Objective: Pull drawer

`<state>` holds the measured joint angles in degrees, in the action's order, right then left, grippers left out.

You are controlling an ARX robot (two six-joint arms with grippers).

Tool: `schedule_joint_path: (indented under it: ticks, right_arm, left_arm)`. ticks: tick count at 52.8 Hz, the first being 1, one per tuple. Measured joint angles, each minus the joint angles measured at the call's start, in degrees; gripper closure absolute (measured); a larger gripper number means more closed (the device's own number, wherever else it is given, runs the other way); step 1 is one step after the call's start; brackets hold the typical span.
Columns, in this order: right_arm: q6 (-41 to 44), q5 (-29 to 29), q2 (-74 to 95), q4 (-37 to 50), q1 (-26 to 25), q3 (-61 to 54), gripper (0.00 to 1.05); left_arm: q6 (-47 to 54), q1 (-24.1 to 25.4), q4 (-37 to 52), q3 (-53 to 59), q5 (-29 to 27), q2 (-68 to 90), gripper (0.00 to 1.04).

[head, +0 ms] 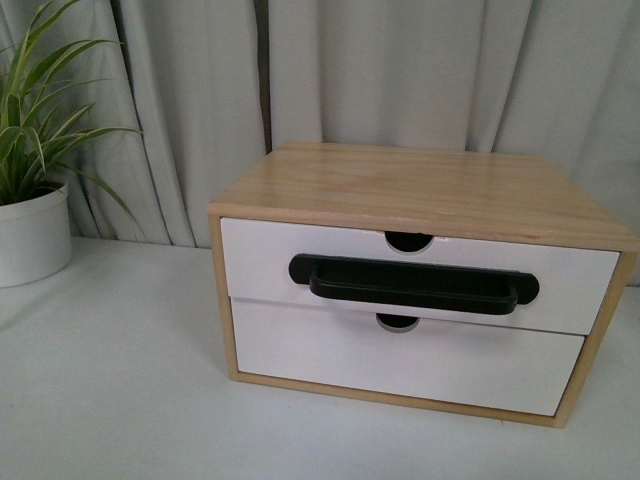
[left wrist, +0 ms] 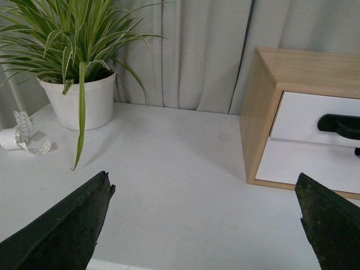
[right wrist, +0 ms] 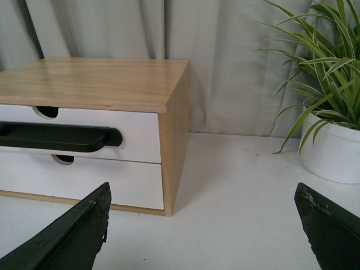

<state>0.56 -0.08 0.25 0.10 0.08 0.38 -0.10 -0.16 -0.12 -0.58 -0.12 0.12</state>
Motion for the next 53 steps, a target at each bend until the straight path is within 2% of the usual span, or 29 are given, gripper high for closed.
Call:
schedule_joint_path:
  ticks: [53]
  right_arm:
    - [0.00, 0.00, 0.00, 0.00, 0.00, 0.00, 0.09]
  left_arm:
    - [0.00, 0.00, 0.00, 0.00, 0.00, 0.00, 0.06]
